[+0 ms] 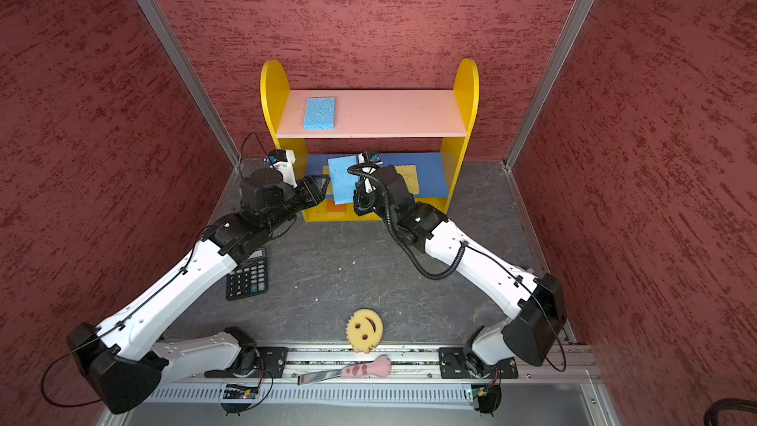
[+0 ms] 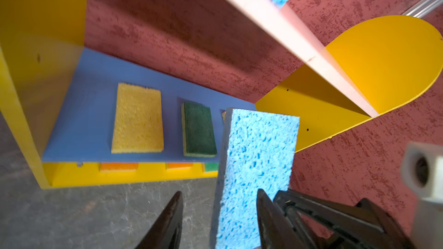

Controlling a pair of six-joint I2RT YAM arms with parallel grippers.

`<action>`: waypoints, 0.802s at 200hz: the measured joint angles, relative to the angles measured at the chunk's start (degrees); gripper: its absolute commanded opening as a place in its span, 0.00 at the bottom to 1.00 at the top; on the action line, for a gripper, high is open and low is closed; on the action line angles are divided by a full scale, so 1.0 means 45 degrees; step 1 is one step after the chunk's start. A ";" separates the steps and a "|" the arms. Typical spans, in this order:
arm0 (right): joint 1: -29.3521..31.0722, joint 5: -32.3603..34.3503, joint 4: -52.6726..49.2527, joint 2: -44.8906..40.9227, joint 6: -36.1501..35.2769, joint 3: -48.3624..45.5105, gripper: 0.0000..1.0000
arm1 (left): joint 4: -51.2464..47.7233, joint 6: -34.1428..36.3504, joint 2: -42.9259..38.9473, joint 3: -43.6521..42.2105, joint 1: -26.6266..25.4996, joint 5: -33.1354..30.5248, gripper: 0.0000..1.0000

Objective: Place and organize the cleaning sponges onto the shelf
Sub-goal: 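Raise the blue sponge beside the first one while the left gripper rises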

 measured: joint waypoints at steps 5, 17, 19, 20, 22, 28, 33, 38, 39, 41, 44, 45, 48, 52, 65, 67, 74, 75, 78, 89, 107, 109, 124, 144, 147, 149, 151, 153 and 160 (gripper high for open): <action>-0.0019 0.0058 -0.0029 0.0000 -0.0107 0.0219 0.00 | -0.0068 0.0141 -0.0010 0.0180 0.0024 -0.0015 0.42; -0.0058 0.0189 -0.0170 0.0024 -0.0384 0.0855 0.00 | -0.0267 0.0442 -0.0039 0.0665 0.0112 -0.0049 0.34; -0.0063 0.0209 -0.0180 0.0034 -0.0423 0.0962 0.00 | -0.0287 0.0491 -0.0044 0.0738 0.0126 -0.0049 0.33; -0.0063 0.0214 -0.0185 0.0039 -0.0432 0.1005 0.00 | -0.0291 0.0486 -0.0049 0.0767 0.0131 -0.0053 0.32; -0.0068 0.0233 -0.0223 0.0058 -0.0471 0.1122 0.00 | -0.0325 0.0491 -0.0058 0.0845 0.0151 -0.0063 0.30; -0.0087 0.0287 -0.0282 0.0107 -0.0573 0.1477 0.00 | -0.0398 0.0641 -0.0078 0.1069 0.0209 -0.0092 0.25; -0.0102 0.0311 -0.0296 0.0151 -0.0631 0.1739 0.00 | -0.0442 0.0758 -0.0102 0.1224 0.0253 -0.0131 0.22; -0.0112 0.0345 -0.0311 0.0199 -0.0704 0.2025 0.00 | -0.0505 0.0923 -0.0141 0.1375 0.0321 -0.0151 0.21; -0.0112 0.0350 -0.0311 0.0204 -0.0709 0.2059 0.00 | -0.0505 0.0903 -0.0151 0.1394 0.0330 -0.0165 0.21; -0.0121 0.0364 -0.0321 0.0223 -0.0733 0.2157 0.00 | -0.0534 0.0889 -0.0175 0.1447 0.0364 -0.0180 0.21; -0.0126 0.0384 -0.0321 0.0243 -0.0763 0.2278 0.00 | -0.0554 0.1005 -0.0194 0.1511 0.0393 -0.0194 0.21; -0.0126 0.0398 -0.0321 0.0253 -0.0772 0.2331 0.00 | -0.0559 0.1001 -0.0219 0.1535 0.0413 -0.0194 0.21; -0.0136 0.0413 -0.0335 0.0272 -0.0806 0.2448 0.00 | -0.0583 0.1001 -0.0253 0.1593 0.0461 -0.0209 0.21; -0.0151 0.0452 -0.0350 0.0301 -0.0845 0.2613 0.00 | -0.0627 0.1044 -0.0311 0.1671 0.0510 -0.0223 0.21; -0.0180 0.0602 -0.0500 0.0442 -0.0952 0.3167 0.00 | -0.0772 0.1175 -0.0442 0.1943 0.0724 -0.0228 0.21; -0.0185 0.0627 -0.0534 0.0476 -0.0981 0.3274 0.00 | -0.0792 0.1195 -0.0461 0.1996 0.0767 -0.0223 0.21; -0.0204 0.0709 -0.0597 0.0593 -0.1039 0.3594 0.00 | -0.0860 0.1229 -0.0481 0.2200 0.0899 -0.0219 0.21; -0.0214 0.0724 -0.0617 0.0617 -0.1049 0.3662 0.00 | -0.0889 0.1234 -0.0486 0.2249 0.0928 -0.0214 0.21; -0.0228 0.0772 -0.0646 0.0665 -0.1073 0.3798 0.00 | -0.0913 0.1243 -0.0486 0.2341 0.0981 -0.0204 0.22; -0.0321 0.0913 -0.0763 0.0879 -0.1214 0.4352 0.00 | -0.1010 0.1263 -0.0476 0.2696 0.1214 -0.0083 0.25; -0.0568 0.1059 -0.0976 0.1268 -0.1443 0.5260 0.00 | -0.1122 0.1287 -0.0384 0.3269 0.1545 0.0321 0.31; -0.0607 0.1064 -0.1025 0.1316 -0.1472 0.5377 0.00 | -0.1156 0.1273 -0.0364 0.3356 0.1583 0.0379 0.31; -0.0903 0.1059 -0.1277 0.1734 -0.1574 0.6232 0.00 | -0.1404 0.1268 0.0015 0.4158 0.1817 0.0845 0.26; -0.1345 0.0986 -0.1574 0.2521 -0.1593 0.7538 0.00 | -0.1894 0.1384 0.1039 0.5736 0.2006 0.1481 0.19; -0.1399 0.0962 -0.1603 0.2657 -0.1593 0.7728 0.00 | -0.1943 0.1350 0.1224 0.5969 0.2035 0.1569 0.18; -0.1438 0.0952 -0.1666 0.2754 -0.1593 0.7878 0.00 | -0.1982 0.1365 0.1292 0.6067 0.2040 0.1603 0.18; -0.1467 0.0947 -0.1695 0.2841 -0.1593 0.8014 0.00 | -0.2016 0.1389 0.1389 0.6198 0.2055 0.1666 0.17; -0.1501 0.0937 -0.1724 0.2948 -0.1593 0.8155 0.00 | -0.2045 0.1404 0.1481 0.6314 0.2064 0.1724 0.17; -0.1603 0.0903 -0.1875 0.3313 -0.1588 0.8665 0.00 | -0.2161 0.1409 0.1787 0.6659 0.2089 0.1923 0.16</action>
